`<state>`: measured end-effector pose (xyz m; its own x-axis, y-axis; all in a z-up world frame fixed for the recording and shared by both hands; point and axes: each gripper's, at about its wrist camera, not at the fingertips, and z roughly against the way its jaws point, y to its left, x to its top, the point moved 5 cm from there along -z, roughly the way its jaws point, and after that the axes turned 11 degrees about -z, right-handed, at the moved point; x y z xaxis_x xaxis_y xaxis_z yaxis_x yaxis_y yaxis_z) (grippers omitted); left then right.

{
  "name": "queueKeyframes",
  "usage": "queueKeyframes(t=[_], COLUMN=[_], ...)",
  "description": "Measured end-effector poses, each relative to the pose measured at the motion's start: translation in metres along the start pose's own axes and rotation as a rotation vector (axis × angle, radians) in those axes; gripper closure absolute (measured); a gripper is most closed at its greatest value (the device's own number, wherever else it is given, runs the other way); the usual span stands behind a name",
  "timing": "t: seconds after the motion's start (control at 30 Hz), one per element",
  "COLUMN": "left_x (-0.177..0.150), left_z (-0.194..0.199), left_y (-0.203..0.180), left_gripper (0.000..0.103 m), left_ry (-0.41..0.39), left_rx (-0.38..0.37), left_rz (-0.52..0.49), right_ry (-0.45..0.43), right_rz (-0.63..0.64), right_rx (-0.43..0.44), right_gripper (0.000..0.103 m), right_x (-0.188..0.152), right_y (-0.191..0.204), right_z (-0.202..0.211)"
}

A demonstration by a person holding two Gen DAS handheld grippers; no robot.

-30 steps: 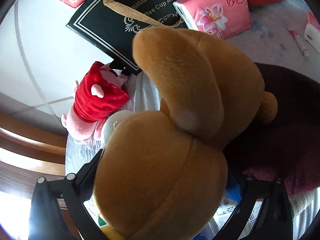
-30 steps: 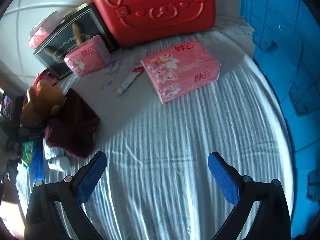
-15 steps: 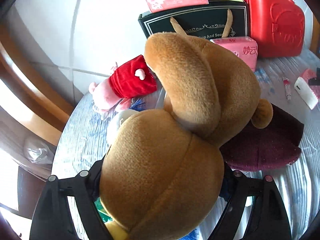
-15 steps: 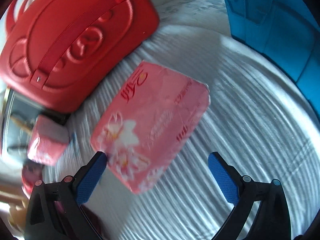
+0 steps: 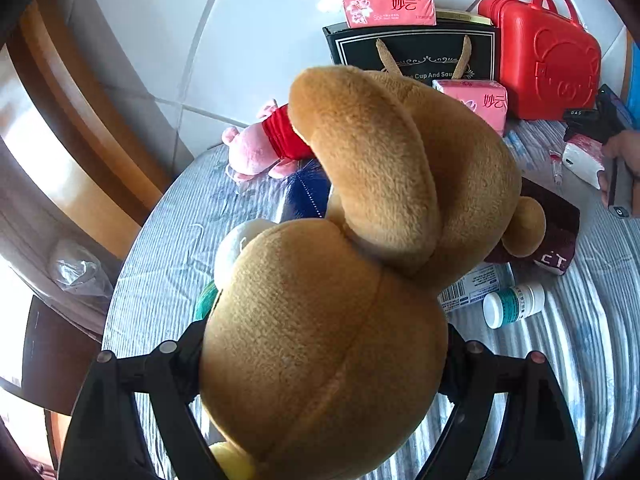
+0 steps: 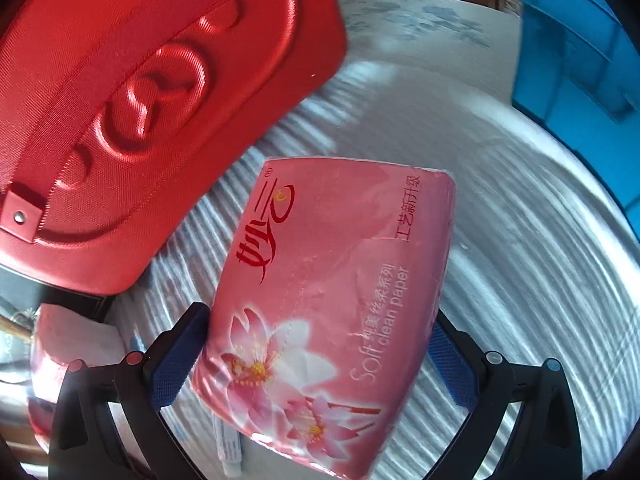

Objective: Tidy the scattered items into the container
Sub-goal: 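Carry the teddy bear with the left tool while the right tool carries the tissue pack to the bin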

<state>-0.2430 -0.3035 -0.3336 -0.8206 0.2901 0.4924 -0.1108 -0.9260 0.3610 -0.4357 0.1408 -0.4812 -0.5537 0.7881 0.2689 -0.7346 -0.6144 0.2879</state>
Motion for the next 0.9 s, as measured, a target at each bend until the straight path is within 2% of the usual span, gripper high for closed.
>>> queueKeyframes(t=[0.17, 0.3, 0.43, 0.73, 0.9], left_x=[-0.013, -0.017, -0.024, -0.035, -0.04], left_z=[0.002, 0.002, 0.002, 0.029, 0.053], left_y=[0.005, 0.009, 0.008, -0.001, -0.008], left_gripper=[0.018, 0.018, 0.018, 0.018, 0.018], left_ry=[0.005, 0.014, 0.03, 0.042, 0.044], left_rx=[0.011, 0.01, -0.001, -0.025, -0.026], left_rz=[0.013, 0.037, 0.062, 0.106, 0.119], right_ry=[-0.004, -0.031, -0.026, 0.071, 0.112], right_rz=[0.233, 0.313, 0.392, 0.538, 0.576], right_rx=[-0.176, -0.162, -0.119, -0.069, -0.04], right_gripper=[0.0, 0.008, 0.009, 0.009, 0.009], right_x=[-0.005, -0.018, -0.045, -0.116, -0.149], right_y=[0.022, 0.021, 0.011, -0.055, -0.094], right_z=[-0.019, -0.012, -0.001, 0.044, 0.075])
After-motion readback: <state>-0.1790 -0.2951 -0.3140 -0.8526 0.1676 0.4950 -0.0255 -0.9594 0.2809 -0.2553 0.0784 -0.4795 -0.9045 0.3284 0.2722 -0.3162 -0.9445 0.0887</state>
